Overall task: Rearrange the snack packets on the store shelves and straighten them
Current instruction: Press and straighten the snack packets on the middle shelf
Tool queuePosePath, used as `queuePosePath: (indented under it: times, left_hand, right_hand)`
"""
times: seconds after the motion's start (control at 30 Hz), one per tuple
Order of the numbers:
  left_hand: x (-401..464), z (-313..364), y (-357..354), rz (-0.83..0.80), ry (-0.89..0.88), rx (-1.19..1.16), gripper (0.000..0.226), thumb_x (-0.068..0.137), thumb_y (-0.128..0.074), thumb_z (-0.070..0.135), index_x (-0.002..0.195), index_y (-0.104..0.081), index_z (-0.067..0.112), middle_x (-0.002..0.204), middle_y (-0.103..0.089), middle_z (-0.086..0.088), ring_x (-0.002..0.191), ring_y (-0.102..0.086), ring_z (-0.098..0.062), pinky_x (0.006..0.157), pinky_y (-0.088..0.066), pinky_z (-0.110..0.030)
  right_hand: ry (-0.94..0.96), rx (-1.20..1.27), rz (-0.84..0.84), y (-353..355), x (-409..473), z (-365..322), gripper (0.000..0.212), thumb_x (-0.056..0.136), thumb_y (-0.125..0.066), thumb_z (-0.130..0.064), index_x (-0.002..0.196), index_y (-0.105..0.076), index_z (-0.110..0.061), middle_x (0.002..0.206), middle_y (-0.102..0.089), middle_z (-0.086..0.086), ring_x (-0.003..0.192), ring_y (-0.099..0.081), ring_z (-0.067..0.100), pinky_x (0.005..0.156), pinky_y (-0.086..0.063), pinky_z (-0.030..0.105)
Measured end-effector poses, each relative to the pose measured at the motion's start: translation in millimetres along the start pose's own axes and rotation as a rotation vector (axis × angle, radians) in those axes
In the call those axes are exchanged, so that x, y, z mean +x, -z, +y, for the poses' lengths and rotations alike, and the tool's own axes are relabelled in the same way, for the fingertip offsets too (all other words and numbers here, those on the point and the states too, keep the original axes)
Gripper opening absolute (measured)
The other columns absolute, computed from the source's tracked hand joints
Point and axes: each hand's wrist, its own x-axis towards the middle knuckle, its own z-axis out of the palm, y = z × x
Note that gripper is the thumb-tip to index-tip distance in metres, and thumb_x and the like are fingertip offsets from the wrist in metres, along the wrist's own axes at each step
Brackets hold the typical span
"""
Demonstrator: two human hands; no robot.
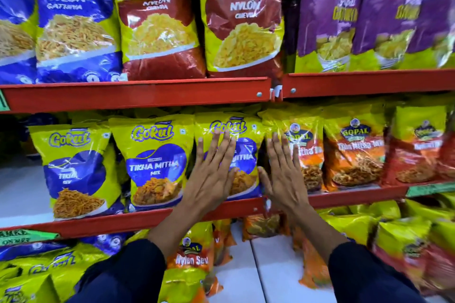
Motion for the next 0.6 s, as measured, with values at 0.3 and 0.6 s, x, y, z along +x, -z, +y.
queuePosePath:
  times: [0.3,0.6]
  left_hand:
    - [116,39,4,-0.019,0.301,-0.145,0.039,0.101,-0.039,0.034,0.122,-0.062,0.009,0.124,-0.067,-0.019,0.121,-0.059,-0.038,0.112,-0.037,-0.053]
    - [165,39,2,-0.25,0.473,-0.116,0.031,0.096,-0.053,0.036,0.118,-0.07,0.021,0.122,-0.071,-0.016,0.113,-0.064,-0.039,0.093,-0.053,-0.042]
  right_hand:
    - [0.07,0.0,-0.097,13,22,78,0.069,0.099,-0.033,-0.042,0.157,-0.02,-0.008,0.168,-0.016,0.01,0.157,-0.006,0.026,0.125,-0.01,0.052]
    - [0.146,0.022,-0.109,16,58,104,0.067,0.101,-0.029,-0.047,0.157,-0.022,-0.01,0.167,-0.021,0.006,0.157,-0.006,0.023,0.126,-0.006,0.05]
